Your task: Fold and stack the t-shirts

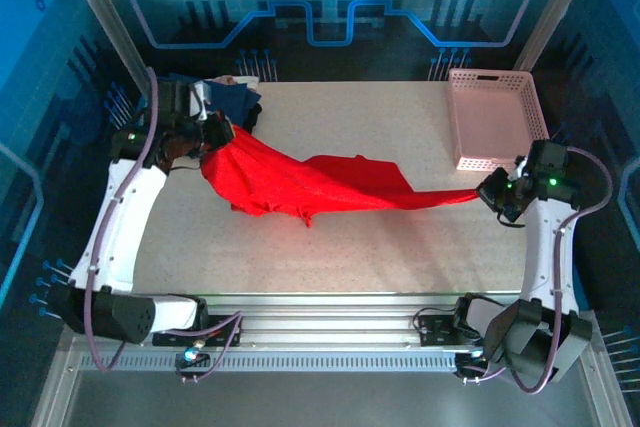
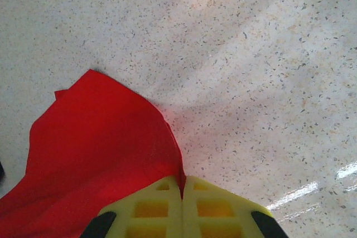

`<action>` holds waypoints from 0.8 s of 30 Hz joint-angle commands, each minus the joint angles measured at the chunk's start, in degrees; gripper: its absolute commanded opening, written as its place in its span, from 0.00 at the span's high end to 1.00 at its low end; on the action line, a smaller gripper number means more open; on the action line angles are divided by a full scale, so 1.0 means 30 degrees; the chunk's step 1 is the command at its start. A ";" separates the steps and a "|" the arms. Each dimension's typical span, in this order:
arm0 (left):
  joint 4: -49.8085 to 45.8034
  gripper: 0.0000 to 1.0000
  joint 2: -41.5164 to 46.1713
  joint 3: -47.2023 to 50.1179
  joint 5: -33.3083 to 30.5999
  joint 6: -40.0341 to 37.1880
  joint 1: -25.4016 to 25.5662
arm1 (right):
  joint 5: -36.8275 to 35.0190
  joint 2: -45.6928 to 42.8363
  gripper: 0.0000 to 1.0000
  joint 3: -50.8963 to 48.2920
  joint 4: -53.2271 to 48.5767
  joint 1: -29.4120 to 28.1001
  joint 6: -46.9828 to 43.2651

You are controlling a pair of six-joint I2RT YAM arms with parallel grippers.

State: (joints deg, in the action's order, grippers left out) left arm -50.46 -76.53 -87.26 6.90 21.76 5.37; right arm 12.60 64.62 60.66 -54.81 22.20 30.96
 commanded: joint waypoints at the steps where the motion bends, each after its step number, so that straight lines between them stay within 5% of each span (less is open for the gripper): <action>1: 0.2089 1.00 -0.2532 -0.0726 -0.0061 -0.0884 -0.0148 | 0.0066 0.1455 0.98 0.1012 0.0586 0.0313 -0.0315; 5: 0.1379 1.00 -0.4024 -0.3896 0.0171 -0.1171 0.0367 | 0.0676 0.3201 1.00 0.3475 -0.0127 0.0283 -0.0669; 16: 0.0589 1.00 0.2249 0.0023 0.0167 -0.0538 0.0497 | 0.1242 -0.0265 1.00 0.2597 -0.2605 0.0310 -0.0362; 24: 0.1026 1.00 0.2215 0.0601 -0.0240 -0.0888 0.0497 | 0.0612 -0.1032 1.00 0.2659 -0.3258 0.0318 -0.0537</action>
State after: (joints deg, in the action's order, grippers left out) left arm -48.66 -67.64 -87.33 7.29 20.38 6.98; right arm 15.38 60.88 68.99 -63.31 22.20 29.71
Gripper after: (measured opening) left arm 0.054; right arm 0.063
